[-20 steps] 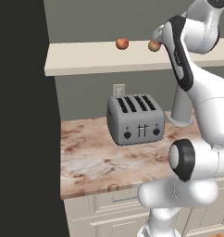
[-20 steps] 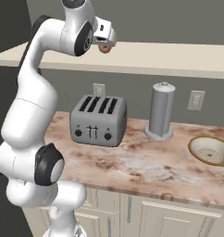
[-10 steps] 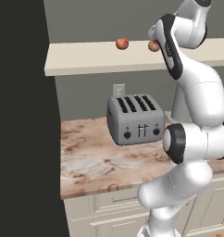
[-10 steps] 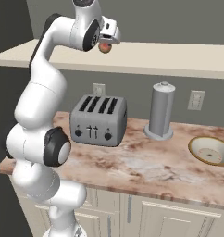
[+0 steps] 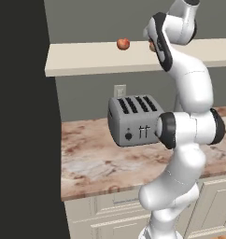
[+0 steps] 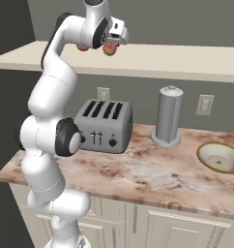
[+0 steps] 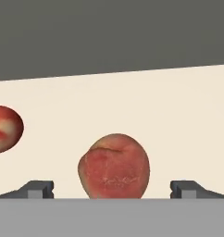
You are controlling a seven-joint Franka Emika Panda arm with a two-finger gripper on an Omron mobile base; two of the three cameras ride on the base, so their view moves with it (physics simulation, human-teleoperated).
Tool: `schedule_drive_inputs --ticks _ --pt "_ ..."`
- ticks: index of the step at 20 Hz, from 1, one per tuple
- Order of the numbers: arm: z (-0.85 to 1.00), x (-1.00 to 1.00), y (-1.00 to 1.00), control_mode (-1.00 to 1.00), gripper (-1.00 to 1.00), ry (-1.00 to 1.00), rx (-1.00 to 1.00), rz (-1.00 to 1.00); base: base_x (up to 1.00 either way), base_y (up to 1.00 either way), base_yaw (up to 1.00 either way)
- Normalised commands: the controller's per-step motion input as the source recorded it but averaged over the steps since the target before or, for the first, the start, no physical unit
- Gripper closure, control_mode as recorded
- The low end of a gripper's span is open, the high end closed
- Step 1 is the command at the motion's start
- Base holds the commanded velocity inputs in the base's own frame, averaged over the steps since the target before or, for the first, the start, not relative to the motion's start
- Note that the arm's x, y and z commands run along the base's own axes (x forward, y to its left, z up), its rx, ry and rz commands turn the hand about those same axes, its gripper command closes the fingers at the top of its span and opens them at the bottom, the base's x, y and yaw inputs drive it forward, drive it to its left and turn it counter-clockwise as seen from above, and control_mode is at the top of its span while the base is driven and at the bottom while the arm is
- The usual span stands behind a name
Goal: Pick the peachs from the cabinet and place them in one bowl. Pick the squash from the sink and place it in the other bowl.
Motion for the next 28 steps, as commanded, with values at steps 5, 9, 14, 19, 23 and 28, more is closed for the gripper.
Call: schedule_drive_inputs --ticks 5,9,14,19,23,28 --pt "-0.01 0.23 0.0 -1.0 -1.0 0.05 0.0 0.0 0.0 0.0 0.0" --pt "-0.03 0.02 0.0 -1.0 -1.0 0.02 0.0 0.0 0.0 0.0 0.0" --pt "-0.2 0.05 0.0 -1.0 -1.0 0.03 0.0 0.0 0.0 0.0 0.0" --pt "-0.25 0.05 0.0 -1.0 -1.0 0.03 0.0 0.0 0.0 0.0 0.0" --pt "-0.11 0.02 0.0 -1.0 -1.0 0.02 0.0 0.0 0.0 0.0 0.0" --pt "-0.19 0.0 0.0 -1.0 -1.0 0.01 0.0 0.0 0.0 0.0 0.0"
